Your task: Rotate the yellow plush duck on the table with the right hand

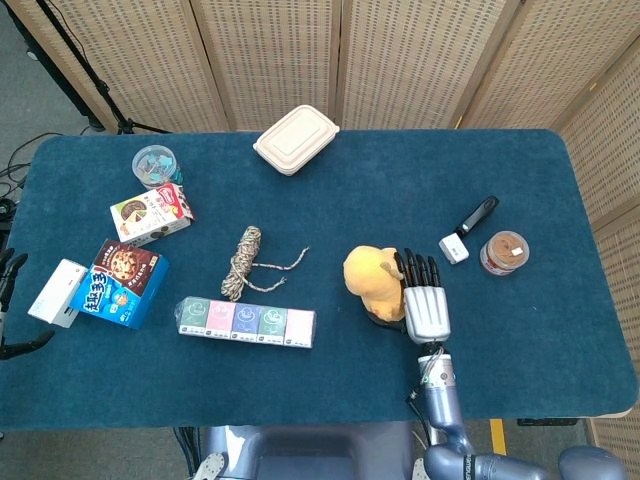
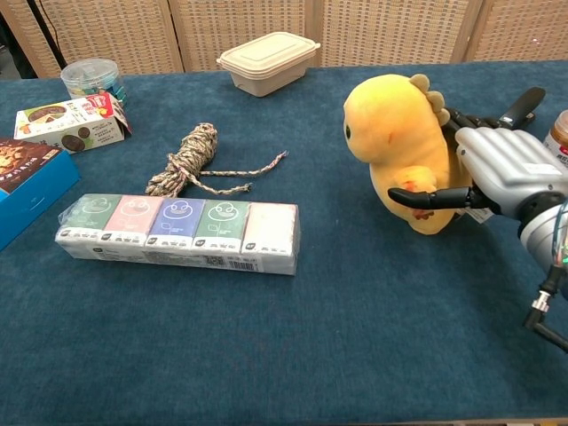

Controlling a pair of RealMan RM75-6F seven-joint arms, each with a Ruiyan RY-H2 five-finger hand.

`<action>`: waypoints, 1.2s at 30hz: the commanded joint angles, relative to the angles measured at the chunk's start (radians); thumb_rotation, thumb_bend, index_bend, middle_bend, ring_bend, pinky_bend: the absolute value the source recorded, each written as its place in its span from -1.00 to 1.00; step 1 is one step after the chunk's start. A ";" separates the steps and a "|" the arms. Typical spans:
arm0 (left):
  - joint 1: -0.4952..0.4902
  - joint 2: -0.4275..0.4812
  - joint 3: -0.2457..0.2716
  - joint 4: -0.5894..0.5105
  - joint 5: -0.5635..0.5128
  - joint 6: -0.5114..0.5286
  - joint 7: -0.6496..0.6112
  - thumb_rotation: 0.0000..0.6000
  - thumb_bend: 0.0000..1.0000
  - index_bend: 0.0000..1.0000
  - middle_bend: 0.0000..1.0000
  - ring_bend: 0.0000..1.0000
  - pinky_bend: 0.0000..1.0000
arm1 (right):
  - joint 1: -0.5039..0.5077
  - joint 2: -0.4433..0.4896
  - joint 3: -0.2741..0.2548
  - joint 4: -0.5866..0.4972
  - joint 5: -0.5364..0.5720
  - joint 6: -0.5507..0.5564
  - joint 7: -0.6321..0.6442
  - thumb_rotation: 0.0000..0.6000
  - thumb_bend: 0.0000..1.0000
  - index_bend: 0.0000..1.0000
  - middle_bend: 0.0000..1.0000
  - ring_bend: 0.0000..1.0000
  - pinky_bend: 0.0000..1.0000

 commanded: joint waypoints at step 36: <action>0.006 0.007 0.005 0.004 0.014 0.007 -0.027 1.00 -0.96 -1.00 -1.00 -1.00 -1.00 | 0.011 0.213 0.083 -0.194 -0.080 -0.012 -0.041 -0.53 -0.82 -1.00 -1.00 -1.00 -1.00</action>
